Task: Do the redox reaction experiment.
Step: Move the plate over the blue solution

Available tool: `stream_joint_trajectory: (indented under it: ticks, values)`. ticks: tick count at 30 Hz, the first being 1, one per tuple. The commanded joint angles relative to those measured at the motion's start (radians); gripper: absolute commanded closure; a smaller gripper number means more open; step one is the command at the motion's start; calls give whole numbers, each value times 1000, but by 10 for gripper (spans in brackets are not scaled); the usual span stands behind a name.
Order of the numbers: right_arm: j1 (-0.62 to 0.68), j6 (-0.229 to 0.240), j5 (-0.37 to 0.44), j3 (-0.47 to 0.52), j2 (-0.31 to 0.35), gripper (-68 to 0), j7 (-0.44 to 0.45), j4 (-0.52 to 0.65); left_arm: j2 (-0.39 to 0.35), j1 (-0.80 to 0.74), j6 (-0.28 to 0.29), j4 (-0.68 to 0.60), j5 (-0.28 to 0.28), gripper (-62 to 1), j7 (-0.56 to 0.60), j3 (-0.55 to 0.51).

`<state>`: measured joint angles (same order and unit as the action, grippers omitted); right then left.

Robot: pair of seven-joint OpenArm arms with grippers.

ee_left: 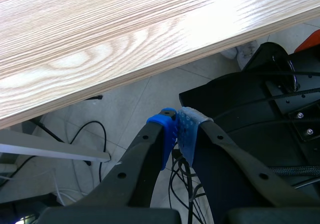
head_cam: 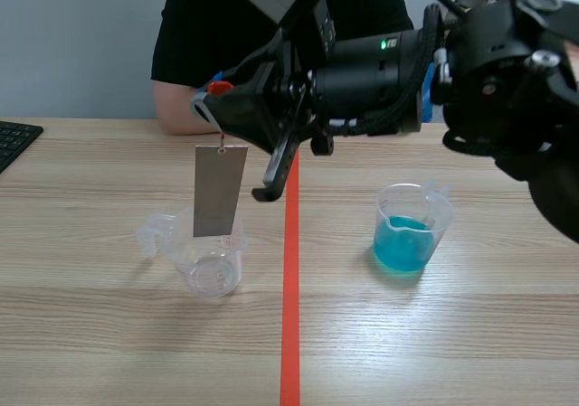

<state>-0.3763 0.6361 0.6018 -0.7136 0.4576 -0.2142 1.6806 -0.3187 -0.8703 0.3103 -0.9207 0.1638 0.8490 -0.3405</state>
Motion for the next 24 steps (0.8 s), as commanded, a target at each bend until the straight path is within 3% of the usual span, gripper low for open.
stream_joint_trajectory:
  ticks: [1,11,24]
  values:
    - [-23,0,40,39,8,-15,-23,44,-3,-13,-2,-14,-6,-41,15,-7]
    - [-23,0,262,187,46,-15,-283,175,-3,-13,-2,-14,-6,-41,15,-7]
    - [-17,0,481,361,205,-15,-440,204,-3,-13,-2,-14,-6,-41,15,-7]
